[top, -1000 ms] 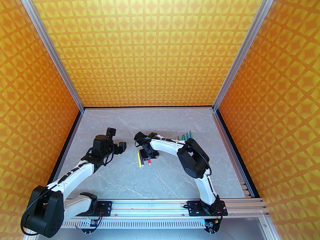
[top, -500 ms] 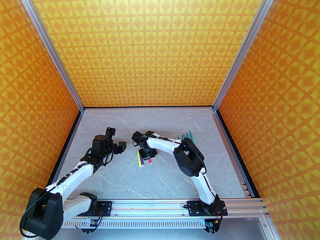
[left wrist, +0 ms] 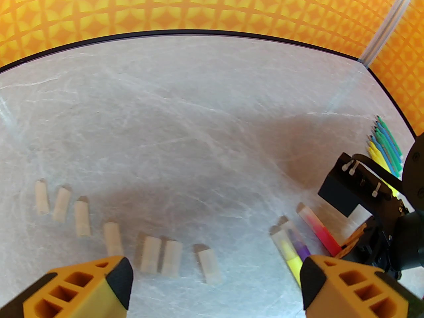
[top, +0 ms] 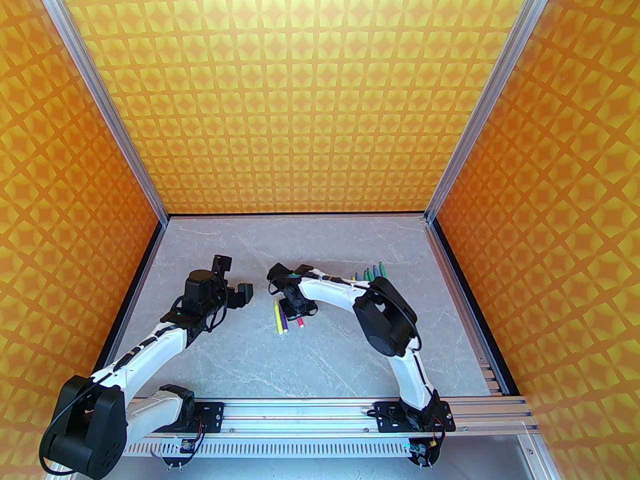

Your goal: Open the pen caps

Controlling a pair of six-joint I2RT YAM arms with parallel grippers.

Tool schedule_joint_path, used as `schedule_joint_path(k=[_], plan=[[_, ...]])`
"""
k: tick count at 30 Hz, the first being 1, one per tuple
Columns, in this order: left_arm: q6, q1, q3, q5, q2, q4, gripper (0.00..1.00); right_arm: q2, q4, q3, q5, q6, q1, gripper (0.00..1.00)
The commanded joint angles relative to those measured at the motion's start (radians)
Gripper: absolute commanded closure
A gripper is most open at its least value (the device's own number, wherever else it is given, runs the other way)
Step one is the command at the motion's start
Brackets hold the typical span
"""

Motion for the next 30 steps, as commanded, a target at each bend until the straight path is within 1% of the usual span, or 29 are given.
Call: schedule_joint_path(k=[1,4,7,12,15,18,21,26,30], plan=[[-0.01,0.008,0.037,0.12,0.026,0.001,0.14,-0.082,0.12,-0.082,-0.006,-0.026,-0.019,1.0],[-0.014,0.008,0.069,0.208,0.059,0.004,0.16,-0.157,0.228,-0.176,-0.046,-0.034,-0.04,1.0],[-0.027,0.005,0.109,0.322,0.104,0.014,0.17,-0.242,0.351,-0.275,-0.099,-0.043,-0.063,1.0],[-0.081,-0.014,0.164,0.491,0.178,0.069,0.19,-0.379,0.517,-0.409,-0.154,-0.082,-0.074,1.0],[-0.113,-0.035,0.195,0.549,0.224,0.095,0.21,-0.431,0.569,-0.449,-0.161,-0.103,-0.074,1.0],[-0.137,-0.058,0.225,0.586,0.266,0.105,0.25,-0.481,0.652,-0.499,-0.2,-0.105,-0.074,1.0],[-0.155,-0.083,0.248,0.595,0.294,0.114,0.29,-0.522,0.714,-0.532,-0.227,-0.102,-0.074,1.0],[-0.19,-0.106,0.267,0.596,0.312,0.145,0.31,-0.563,0.759,-0.554,-0.27,-0.118,-0.074,1.0],[-0.187,-0.121,0.292,0.606,0.321,0.126,0.32,-0.579,0.809,-0.577,-0.329,-0.119,-0.073,1.0]])
